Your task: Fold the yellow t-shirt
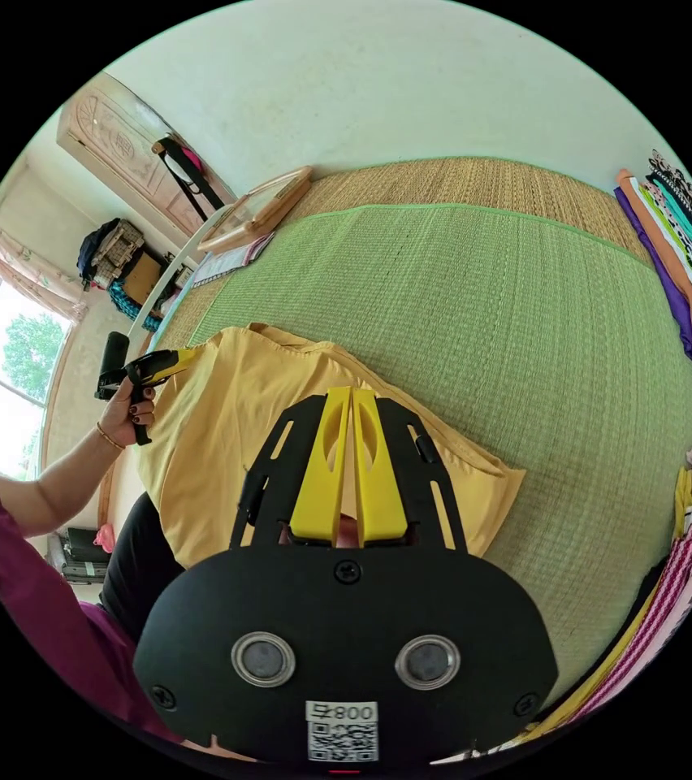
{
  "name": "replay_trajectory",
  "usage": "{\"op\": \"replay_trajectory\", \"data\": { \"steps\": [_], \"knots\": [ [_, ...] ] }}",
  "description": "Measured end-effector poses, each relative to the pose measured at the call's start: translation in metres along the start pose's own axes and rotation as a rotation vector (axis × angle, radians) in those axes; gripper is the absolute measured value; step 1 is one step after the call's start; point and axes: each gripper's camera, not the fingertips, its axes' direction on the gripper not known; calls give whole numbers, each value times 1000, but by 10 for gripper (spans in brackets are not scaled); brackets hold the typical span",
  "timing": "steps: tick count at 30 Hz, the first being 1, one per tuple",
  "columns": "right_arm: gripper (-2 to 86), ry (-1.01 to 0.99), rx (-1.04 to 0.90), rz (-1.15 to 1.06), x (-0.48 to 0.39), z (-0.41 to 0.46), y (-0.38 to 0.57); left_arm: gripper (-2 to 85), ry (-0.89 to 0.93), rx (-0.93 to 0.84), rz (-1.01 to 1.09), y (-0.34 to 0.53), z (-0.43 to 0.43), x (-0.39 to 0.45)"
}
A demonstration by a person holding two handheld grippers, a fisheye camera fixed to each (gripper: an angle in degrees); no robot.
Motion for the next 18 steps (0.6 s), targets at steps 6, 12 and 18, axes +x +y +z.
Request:
{"op": "replay_trajectory", "data": {
  "steps": [6, 12, 18],
  "knots": [
    [1, -21, 28, 49, 14, -26, 46, 5, -144, 21, -57, 6, -24, -11],
    [1, -8, 17, 141, 47, -41, 79, 3, -187, 29, -82, 2, -26, -10],
    [1, 33, -9, 234, 90, -36, 91, 4, -173, 23, -90, 15, -20, 3]
  ]
}}
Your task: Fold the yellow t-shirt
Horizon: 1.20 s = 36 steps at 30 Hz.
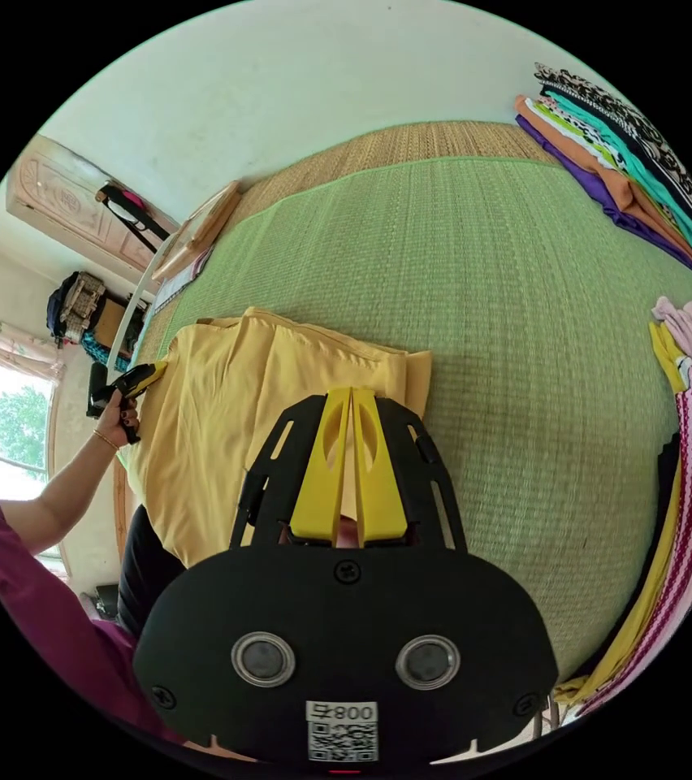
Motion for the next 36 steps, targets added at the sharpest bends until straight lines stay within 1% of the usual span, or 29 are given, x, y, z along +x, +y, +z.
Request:
{"op": "replay_trajectory", "data": {
  "steps": [2, 4, 7, 11, 13, 17, 19, 23, 29, 32, 36],
  "knots": [
    [1, -47, -12, 15, 12, 2, -1, 5, 13, 7, -10, 4, -2, 6],
    [1, -48, -5, 24, 17, -4, 3, 7, 72, 34, 9, 12, -10, 21],
    [1, -72, 23, 29, 25, -22, 18, 11, 100, 67, 32, 35, -29, 38],
    [1, -162, 33, 62, 41, -45, 57, 15, 59, 78, 22, 75, -51, 51],
    [1, -195, 28, 73, 45, -52, 79, 15, 37, 42, -18, 103, -52, 53],
    [2, -235, -49, 94, 48, -52, 122, 11, -38, -11, -82, 129, -42, 58],
    [3, -232, -67, 88, 46, -56, 138, 11, 27, 18, -96, 143, -44, 71],
    [7, -210, -53, 110, 52, -77, 175, 12, 69, 29, -47, 171, -51, 108],
    [38, -213, -8, 189, 80, -98, 233, 7, 47, -95, 82, 234, -29, 175],
    [63, -227, -6, 189, 88, -99, 251, 5, 24, -180, 144, 261, -5, 213],
    [74, -235, -21, 156, 90, -92, 262, 4, 25, -273, 244, 287, 34, 276]
  ]
}}
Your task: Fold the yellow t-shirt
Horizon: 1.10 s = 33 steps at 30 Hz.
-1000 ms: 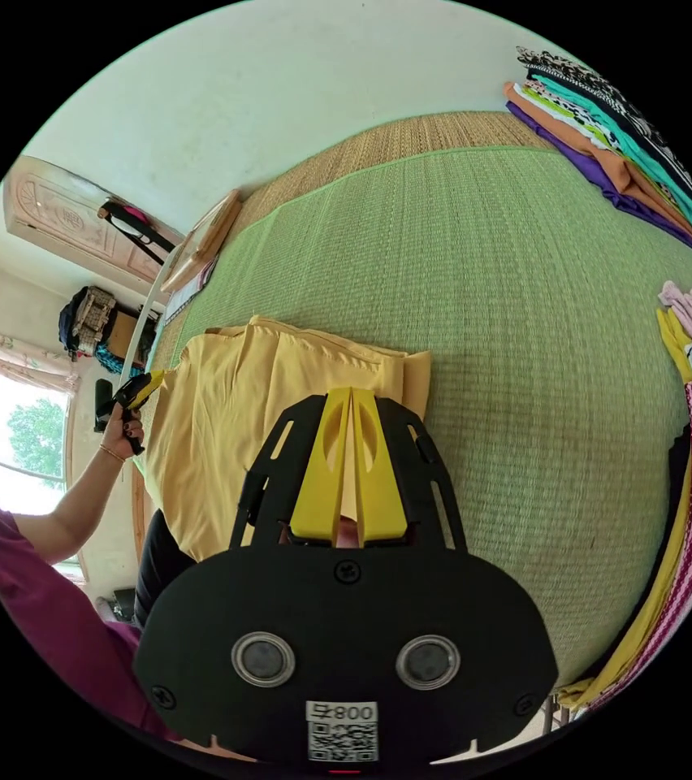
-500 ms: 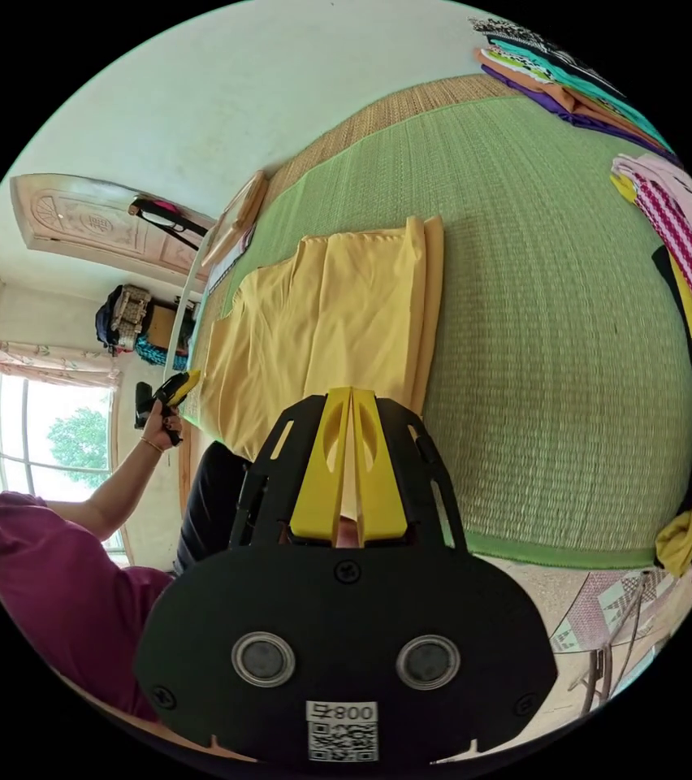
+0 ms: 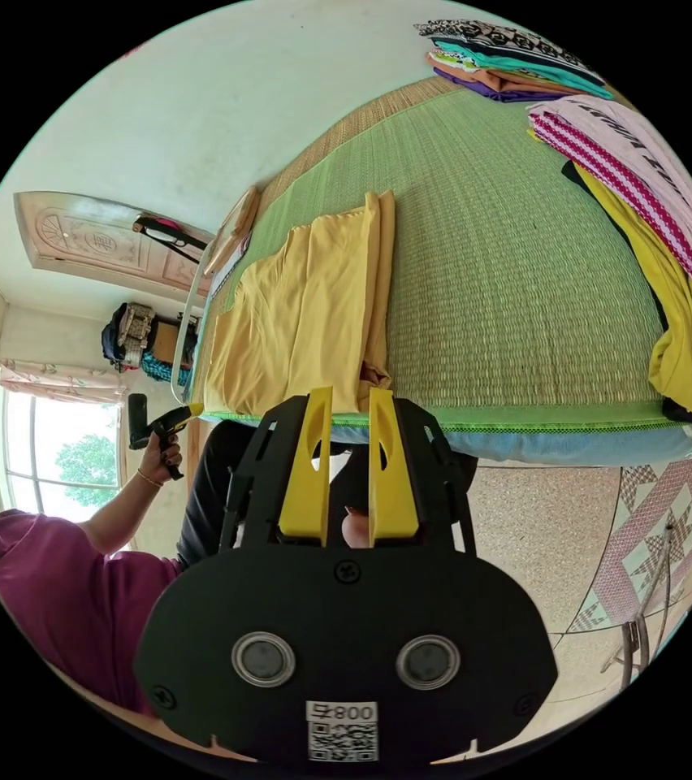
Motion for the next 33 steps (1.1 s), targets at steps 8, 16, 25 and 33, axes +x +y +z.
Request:
{"op": "replay_trajectory", "data": {
  "steps": [8, 16, 25, 33],
  "knots": [
    [37, -24, -11, 12, 25, 18, 9, 12, -17, -144, 206, -12, 90, 133],
    [23, -147, 8, -31, 34, 7, 14, 66, -67, -318, 565, -27, 218, 311],
    [22, -244, -2, -48, 46, 11, 7, 83, -412, -362, 847, -13, 330, 444],
    [41, -242, 28, -43, 61, 11, -2, 12, -430, -370, 775, -13, 363, 474]
  ]
}}
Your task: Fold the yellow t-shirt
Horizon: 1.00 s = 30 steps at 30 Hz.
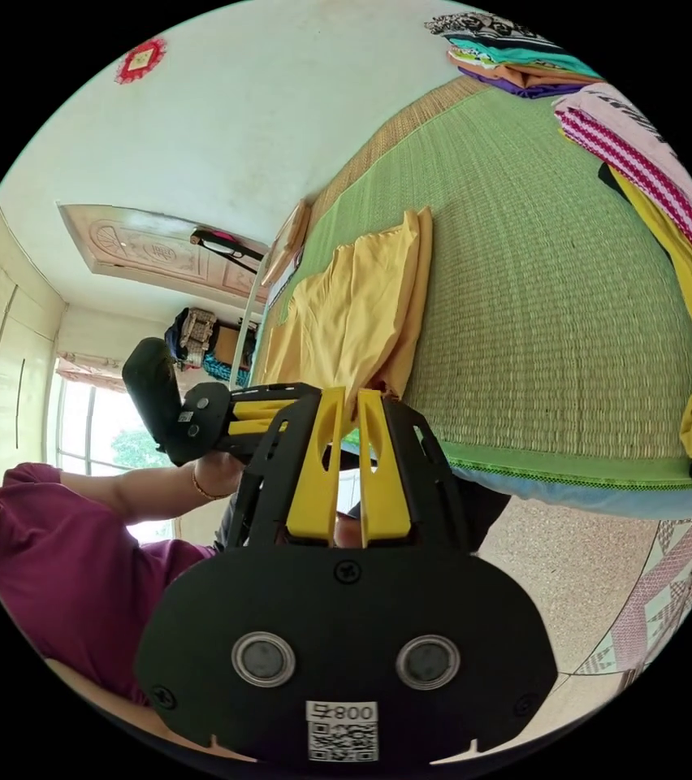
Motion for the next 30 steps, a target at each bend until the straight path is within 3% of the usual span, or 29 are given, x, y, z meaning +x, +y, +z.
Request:
{"op": "replay_trajectory", "data": {
  "steps": [15, 30],
  "knots": [
    [111, 115, -11, 69, 45, 56, -167, 2, 132, 40, -47, -15, 3, 11],
    [25, 125, -41, 109, 44, 107, -235, 3, 238, 85, -81, 19, 2, -22]
  ]
}}
